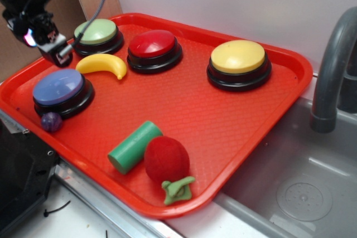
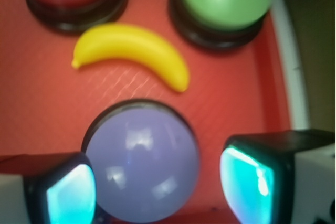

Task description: Push the purple button.

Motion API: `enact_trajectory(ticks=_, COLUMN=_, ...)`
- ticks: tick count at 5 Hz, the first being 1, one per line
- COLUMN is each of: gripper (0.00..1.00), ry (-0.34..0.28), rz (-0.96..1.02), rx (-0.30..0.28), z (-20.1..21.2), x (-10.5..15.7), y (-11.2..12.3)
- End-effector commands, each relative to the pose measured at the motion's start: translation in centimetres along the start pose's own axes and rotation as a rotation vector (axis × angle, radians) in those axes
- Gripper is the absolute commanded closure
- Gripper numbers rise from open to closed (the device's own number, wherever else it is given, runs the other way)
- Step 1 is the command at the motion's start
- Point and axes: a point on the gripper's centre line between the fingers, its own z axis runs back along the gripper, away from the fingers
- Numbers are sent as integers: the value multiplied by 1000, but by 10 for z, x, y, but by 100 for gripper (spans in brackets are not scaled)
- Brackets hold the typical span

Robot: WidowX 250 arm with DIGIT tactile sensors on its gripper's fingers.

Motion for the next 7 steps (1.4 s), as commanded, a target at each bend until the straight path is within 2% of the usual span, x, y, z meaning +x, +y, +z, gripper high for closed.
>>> enact_trajectory(ticks=1, gripper=0, ry=72, rz=-19, rx=37, z=-44, x=3, y=-4)
enact_trajectory(ticks=2, gripper=0, ry=109, rz=-17, rx=67, z=-38, x=11, y=2)
enact_trajectory(ticks=3, gripper=0, ry=66, rz=-3, rx=57, z=-8, x=27, y=14)
enact_trajectory(ticks=4, gripper=0, ry=53, rz=21, rx=84, z=31, x=44, y=9)
enact_trajectory(ticks=5, gripper=0, ry=69, rz=56, rx=81, z=42, x=43, y=3)
enact_trajectory(ticks=7, gripper=0, ry=79, rz=93, rx=35, z=58, x=38, y=5)
